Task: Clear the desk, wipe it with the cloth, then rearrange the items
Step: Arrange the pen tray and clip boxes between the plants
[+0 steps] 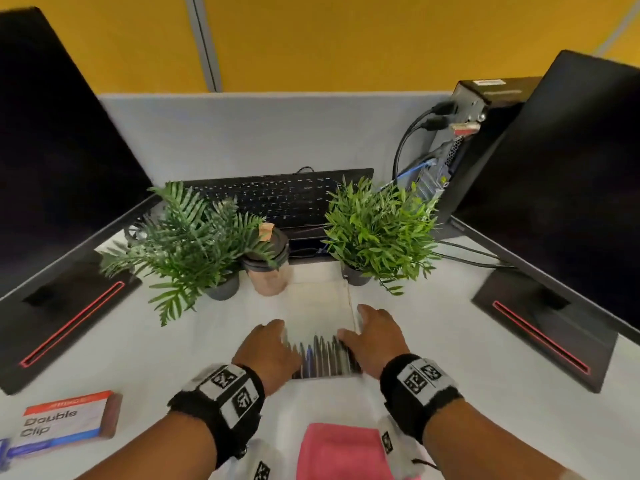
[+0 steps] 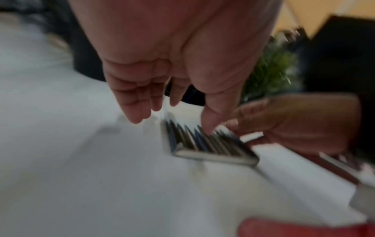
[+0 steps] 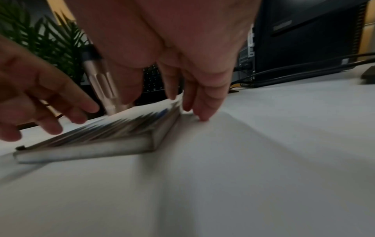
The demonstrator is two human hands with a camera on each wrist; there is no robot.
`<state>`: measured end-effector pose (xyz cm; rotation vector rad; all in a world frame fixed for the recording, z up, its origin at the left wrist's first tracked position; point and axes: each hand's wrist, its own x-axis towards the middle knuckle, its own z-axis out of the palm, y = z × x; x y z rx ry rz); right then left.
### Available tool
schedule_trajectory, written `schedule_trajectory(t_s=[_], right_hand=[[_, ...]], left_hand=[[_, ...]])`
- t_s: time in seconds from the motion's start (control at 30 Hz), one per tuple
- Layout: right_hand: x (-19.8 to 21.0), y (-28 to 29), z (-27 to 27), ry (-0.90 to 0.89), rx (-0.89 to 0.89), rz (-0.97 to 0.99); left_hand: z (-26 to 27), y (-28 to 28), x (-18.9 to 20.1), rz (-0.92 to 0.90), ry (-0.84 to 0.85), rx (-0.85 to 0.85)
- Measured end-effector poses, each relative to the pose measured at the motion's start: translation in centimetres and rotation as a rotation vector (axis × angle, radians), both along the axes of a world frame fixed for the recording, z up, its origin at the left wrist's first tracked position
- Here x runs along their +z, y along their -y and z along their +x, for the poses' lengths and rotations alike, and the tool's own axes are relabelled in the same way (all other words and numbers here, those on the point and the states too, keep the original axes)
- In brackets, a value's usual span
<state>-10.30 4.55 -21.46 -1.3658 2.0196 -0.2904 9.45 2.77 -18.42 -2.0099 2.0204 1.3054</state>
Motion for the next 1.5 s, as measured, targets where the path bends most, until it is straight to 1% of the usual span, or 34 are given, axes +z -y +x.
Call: schedule_trajectory(t_s=[0.03,0.07,0.13,0.17,0.23,0.3,0.53,0.8,1.13,1.23,1.3,1.4,1.47,1.5], right_hand=[[-0.1,0.0,-0.2,-0.06,0.101,-0.023],[-0.3,-0.1,-0.4,-0.089,0.2,-0.027],[-0.6,-0.3,-0.6,-0.138,0.353,0.003],[-0.7,-0.3,-0.7,-0.167,0.402,0.024],[-0.5,0.1,-0.9,-0.225,0.449,0.032],[-0.5,0.7,-1.1,-0.228,0.44,0.011],[-0.2,3.1,-1.5,-0.233,0.416,0.007],[0.0,4.9,-1.3,-0.285,0.423,0.067],[0.2,5.5,-1.5,-0.31,0.419,0.089],[0.3,5.2,-1.6,-0.276,0.408,0.096],[0.8,4.5,-1.6,-0.274,0.375,0.039],[2.3,2.7,-0.3,-0.314,0.354,-0.157],[3.6,1.2,2.3,-0.253,0.393,-0.228],[4.1,0.5,3.9,-0.219,0.442,-0.244]], left_hand=[[-0.3,-0.1,-0.1,-0.054,0.098,-0.099],[-0.5,-0.2,-0.4,-0.065,0.153,-0.19],[-0.9,-0.7,-1.0,-0.036,0.242,-0.348],[-1.0,-0.7,-1.4,-0.037,0.287,-0.382],[-1.4,-0.4,-1.7,-0.09,0.321,-0.378],[-1.8,0.0,-1.8,-0.121,0.309,-0.347],[-2.7,1.8,-1.7,-0.125,0.297,-0.313],[-3.1,3.5,-2.1,-0.164,0.313,-0.295],[-3.3,4.1,-2.1,-0.144,0.312,-0.292],[-3.3,3.8,-1.5,-0.13,0.303,-0.289],[-3.0,2.9,-0.7,-0.129,0.284,-0.273],[-1.4,0.7,0.8,-0.226,0.263,-0.265],[1.1,-1.1,1.7,-0.294,0.267,-0.261],[2.6,-1.9,2.0,-0.319,0.281,-0.257]])
